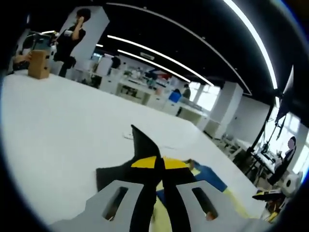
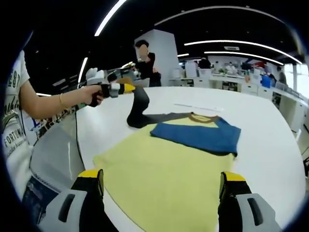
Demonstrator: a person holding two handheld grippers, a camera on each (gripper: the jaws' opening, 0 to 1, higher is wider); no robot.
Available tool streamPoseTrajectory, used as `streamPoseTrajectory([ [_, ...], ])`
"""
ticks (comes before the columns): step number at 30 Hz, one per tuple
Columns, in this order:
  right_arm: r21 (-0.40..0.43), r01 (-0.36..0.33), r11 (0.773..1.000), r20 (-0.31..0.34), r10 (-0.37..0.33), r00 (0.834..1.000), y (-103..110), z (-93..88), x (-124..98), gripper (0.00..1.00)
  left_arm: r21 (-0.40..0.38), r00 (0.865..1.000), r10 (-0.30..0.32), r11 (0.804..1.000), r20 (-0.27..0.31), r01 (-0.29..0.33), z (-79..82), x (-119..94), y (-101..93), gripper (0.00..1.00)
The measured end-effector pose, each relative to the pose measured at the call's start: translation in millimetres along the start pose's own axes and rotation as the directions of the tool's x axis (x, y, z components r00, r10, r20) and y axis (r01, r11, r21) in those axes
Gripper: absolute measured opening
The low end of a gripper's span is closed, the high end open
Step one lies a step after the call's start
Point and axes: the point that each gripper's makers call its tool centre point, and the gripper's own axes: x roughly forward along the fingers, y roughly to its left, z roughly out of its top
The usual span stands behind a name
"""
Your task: Fold the garment on the visible template until the final outline fits inside the template.
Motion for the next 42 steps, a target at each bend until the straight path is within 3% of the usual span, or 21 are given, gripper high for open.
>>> streamPoseTrajectory([
  [23, 0.007, -0.007, 1.000, -0.016, 0.007, 1.000, 0, -7.4, 2, 0.99, 0.004, 0.991, -0.129, 0.992, -0.020, 0.129, -4.6, 44, -74.2, 0.00],
  [29, 0.004, -0.003, 1.000, -0.022, 0.003, 1.000, -2, -8.4, 0, 0.99, 0.018, 0.986, -0.161, 0.987, -0.037, 0.162, -11.3, 57, -94.7, 0.00],
  [34, 0.008, 0.001, 1.000, -0.020, -0.001, 1.000, -5, -9.0, 1, 0.99, 0.006, 0.987, -0.153, 0.988, -0.044, 0.153, -19.0, 70, -105.8, 0.00],
  [42, 0.005, 0.003, 1.000, -0.031, -0.003, 1.000, -6, -12.6, 1, 0.99, 0.026, 0.976, -0.204, 0.978, -0.075, 0.206, -34.3, 86, -132.8, 0.00],
])
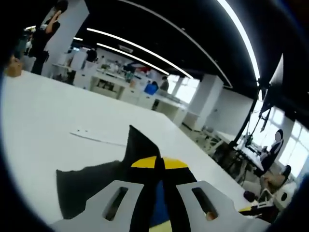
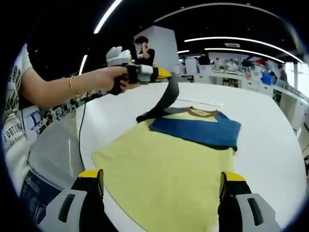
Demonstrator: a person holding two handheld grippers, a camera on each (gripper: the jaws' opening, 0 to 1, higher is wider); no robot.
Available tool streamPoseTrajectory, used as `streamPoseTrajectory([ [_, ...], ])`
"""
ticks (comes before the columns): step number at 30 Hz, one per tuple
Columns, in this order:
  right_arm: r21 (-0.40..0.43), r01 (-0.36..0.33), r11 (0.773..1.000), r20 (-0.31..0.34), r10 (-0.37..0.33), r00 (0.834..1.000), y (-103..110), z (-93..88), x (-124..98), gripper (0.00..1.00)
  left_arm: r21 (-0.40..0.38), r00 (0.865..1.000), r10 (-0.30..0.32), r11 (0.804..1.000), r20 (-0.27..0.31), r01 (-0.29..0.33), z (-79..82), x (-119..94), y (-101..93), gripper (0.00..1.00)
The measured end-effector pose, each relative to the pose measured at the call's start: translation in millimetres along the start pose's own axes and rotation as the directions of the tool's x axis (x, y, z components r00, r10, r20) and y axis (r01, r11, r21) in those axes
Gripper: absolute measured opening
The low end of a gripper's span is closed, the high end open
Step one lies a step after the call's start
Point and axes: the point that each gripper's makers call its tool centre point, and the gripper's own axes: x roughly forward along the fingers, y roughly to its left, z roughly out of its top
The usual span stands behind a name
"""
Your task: Fold the garment on the visible template until the final outline fits inside the template.
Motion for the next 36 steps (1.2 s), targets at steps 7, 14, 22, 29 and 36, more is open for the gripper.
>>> streamPoseTrajectory([
  [7, 0.013, 0.021, 1.000, 0.002, -0.021, 1.000, -9, 0.3, -4, 0.99, -0.007, 0.998, -0.060, 0.998, -0.006, 0.060, -9.3, 18, -19.3, 0.00],
  [14, 0.020, 0.035, 0.999, 0.001, -0.035, 0.999, -14, -1.2, -4, 0.99, 0.007, 0.994, -0.108, 0.994, -0.023, 0.108, -18.4, 36, -35.9, 0.00],
  [22, 0.030, 0.048, 0.998, -0.005, -0.047, 0.999, -17, -6.8, -5, 0.99, 0.046, 0.986, -0.155, 0.986, -0.064, 0.158, -33.1, 51, -55.5, 0.00],
  [29, 0.027, 0.048, 0.998, -0.001, -0.048, 0.999, -19, -9.9, -4, 0.99, 0.069, 0.978, -0.182, 0.979, -0.106, 0.189, -50.9, 62, -68.2, 0.00],
  [36, 0.049, 0.059, 0.997, 0.004, -0.059, 0.998, -23, -15.0, -7, 0.99, 0.081, 0.968, -0.196, 0.974, -0.158, 0.210, -73.8, 76, -83.0, 0.00],
])
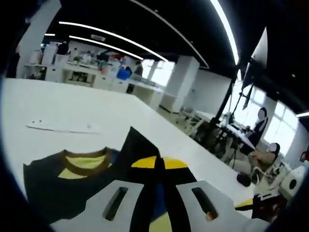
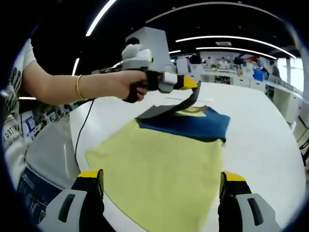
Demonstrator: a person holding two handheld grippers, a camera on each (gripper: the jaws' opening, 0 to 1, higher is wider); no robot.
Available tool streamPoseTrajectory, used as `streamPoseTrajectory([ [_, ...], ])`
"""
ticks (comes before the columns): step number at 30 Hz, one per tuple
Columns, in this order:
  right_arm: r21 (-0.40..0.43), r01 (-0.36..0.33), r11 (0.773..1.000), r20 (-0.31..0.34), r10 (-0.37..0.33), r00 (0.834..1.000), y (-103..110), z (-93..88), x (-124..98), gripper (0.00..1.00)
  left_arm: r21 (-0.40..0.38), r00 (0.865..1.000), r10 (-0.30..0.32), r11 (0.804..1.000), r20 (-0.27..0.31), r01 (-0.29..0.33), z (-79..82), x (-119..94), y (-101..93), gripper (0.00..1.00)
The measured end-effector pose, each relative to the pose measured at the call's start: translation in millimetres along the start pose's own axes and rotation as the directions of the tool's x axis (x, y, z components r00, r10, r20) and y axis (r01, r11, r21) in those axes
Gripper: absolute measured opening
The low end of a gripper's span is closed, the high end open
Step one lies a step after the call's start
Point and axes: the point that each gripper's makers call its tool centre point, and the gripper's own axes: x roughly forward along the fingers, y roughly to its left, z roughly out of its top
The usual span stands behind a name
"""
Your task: Fold the garment on the visible template until the final outline fits inside the template.
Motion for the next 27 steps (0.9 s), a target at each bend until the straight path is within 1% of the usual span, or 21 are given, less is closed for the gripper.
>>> streamPoseTrajectory([
  [2, 0.002, 0.002, 1.000, -0.002, -0.002, 1.000, -1, -1.5, -1, 0.99, 0.009, 1.000, -0.013, 1.000, -0.016, 0.013, -6.8, 5, -4.6, 0.00],
  [5, 0.004, 0.004, 1.000, -0.004, -0.003, 1.000, -2, -3.1, -1, 0.99, 0.055, 0.999, -0.015, 0.998, -0.052, 0.018, -19.9, 9, -8.2, 0.00],
  [14, 0.002, -0.004, 1.000, -0.003, 0.004, 1.000, -1, -3.6, -2, 0.99, 0.090, 0.993, -0.003, 0.996, -0.118, 0.014, -51.6, 25, -10.7, 0.00],
  [16, 0.005, -0.003, 1.000, -0.006, 0.003, 1.000, -1, -4.3, -3, 0.99, 0.142, 0.990, -0.007, 0.989, -0.140, 0.027, -58.2, 27, -11.7, 0.00],
  [19, 0.009, 0.003, 1.000, 0.001, -0.003, 1.000, -2, -3.6, -4, 0.99, 0.127, 0.987, -0.016, 0.991, -0.161, 0.036, -68.8, 32, -14.0, 0.00],
  [20, 0.011, 0.004, 1.000, 0.002, -0.004, 1.000, -3, -3.9, -4, 0.99, 0.129, 0.986, -0.023, 0.991, -0.166, 0.045, -70.6, 33, -15.6, 0.00],
  [22, 0.012, 0.006, 1.000, 0.001, -0.006, 1.000, -3, -5.3, -5, 0.99, 0.124, 0.980, -0.056, 0.989, -0.189, 0.080, -76.7, 35, -21.5, 0.01],
  [23, 0.012, 0.006, 1.000, -0.001, -0.006, 1.000, -3, -5.9, -5, 0.99, 0.113, 0.974, -0.077, 0.988, -0.211, 0.102, -81.0, 35, -26.0, 0.01],
  [24, 0.012, 0.005, 1.000, -0.002, -0.005, 1.000, -3, -6.3, -5, 0.99, 0.124, 0.973, -0.089, 0.985, -0.212, 0.118, -81.8, 35, -28.6, 0.01],
  [27, 0.015, 0.000, 1.000, -0.008, 0.001, 1.000, -2, -8.9, -5, 0.99, 0.170, 0.971, -0.116, 0.973, -0.210, 0.153, -81.4, 33, -37.1, 0.08],
])
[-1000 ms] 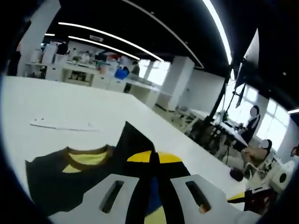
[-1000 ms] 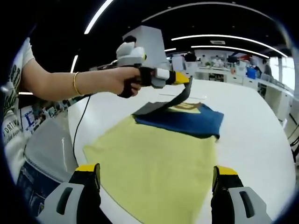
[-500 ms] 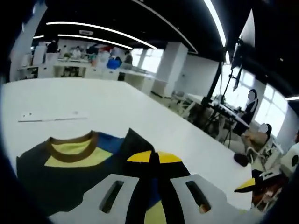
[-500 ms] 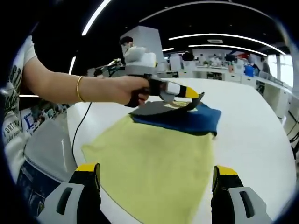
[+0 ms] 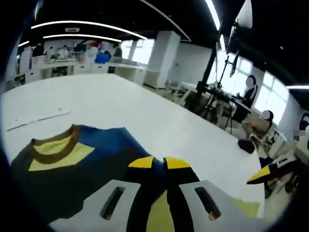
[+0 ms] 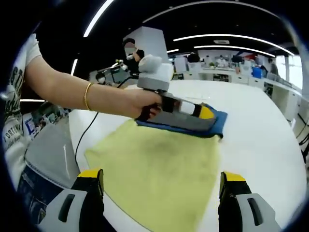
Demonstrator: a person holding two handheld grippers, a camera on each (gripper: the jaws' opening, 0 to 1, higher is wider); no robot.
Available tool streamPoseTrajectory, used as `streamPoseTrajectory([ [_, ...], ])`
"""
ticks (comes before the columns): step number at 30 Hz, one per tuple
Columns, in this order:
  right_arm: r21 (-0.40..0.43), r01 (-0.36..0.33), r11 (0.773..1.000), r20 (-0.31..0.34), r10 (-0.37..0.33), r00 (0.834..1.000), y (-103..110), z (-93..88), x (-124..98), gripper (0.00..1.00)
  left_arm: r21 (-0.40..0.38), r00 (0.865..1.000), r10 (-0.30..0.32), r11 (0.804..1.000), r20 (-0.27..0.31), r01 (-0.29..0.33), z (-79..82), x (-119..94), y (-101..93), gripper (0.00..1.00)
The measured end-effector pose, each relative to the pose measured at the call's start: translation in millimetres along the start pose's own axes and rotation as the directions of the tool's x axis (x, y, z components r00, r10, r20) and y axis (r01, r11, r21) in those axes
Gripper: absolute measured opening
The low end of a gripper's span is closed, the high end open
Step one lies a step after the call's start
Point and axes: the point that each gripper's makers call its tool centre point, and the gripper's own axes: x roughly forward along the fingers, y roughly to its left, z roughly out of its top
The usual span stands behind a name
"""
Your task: Fold the garment on the visible template until the final outline fits inside the template.
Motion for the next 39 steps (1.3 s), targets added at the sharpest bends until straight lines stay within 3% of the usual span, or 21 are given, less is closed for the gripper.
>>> streamPoseTrajectory([
  [3, -0.001, -0.008, 1.000, -0.008, 0.008, 1.000, 1, -1.5, 0, 0.99, 0.017, 1.000, -0.030, 0.999, 0.008, 0.030, 2.8, -4, -6.3, 0.15],
  [8, -0.014, -0.038, 0.999, -0.027, 0.038, 0.999, 6, -1.8, -1, 0.99, 0.046, 0.996, -0.075, 0.996, 0.050, 0.073, 16.7, -18, -13.5, 0.36],
  [19, -0.099, -0.098, 0.990, -0.076, 0.091, 0.993, 13, 6.6, -5, 0.99, 0.067, 0.992, -0.081, 0.995, 0.095, 0.075, 29.1, -60, -4.4, 0.74],
  [30, -0.185, -0.156, 0.970, -0.139, 0.131, 0.982, 21, 11.1, -5, 0.99, 0.140, 0.994, -0.088, 0.987, 0.068, 0.077, 16.9, -105, 2.8, 0.88],
  [39, -0.236, -0.195, 0.952, -0.207, 0.147, 0.967, 25, 5.1, -5, 0.99, 0.144, 0.995, -0.090, 0.986, 0.041, 0.084, -3.6, -144, 1.7, 0.90],
])
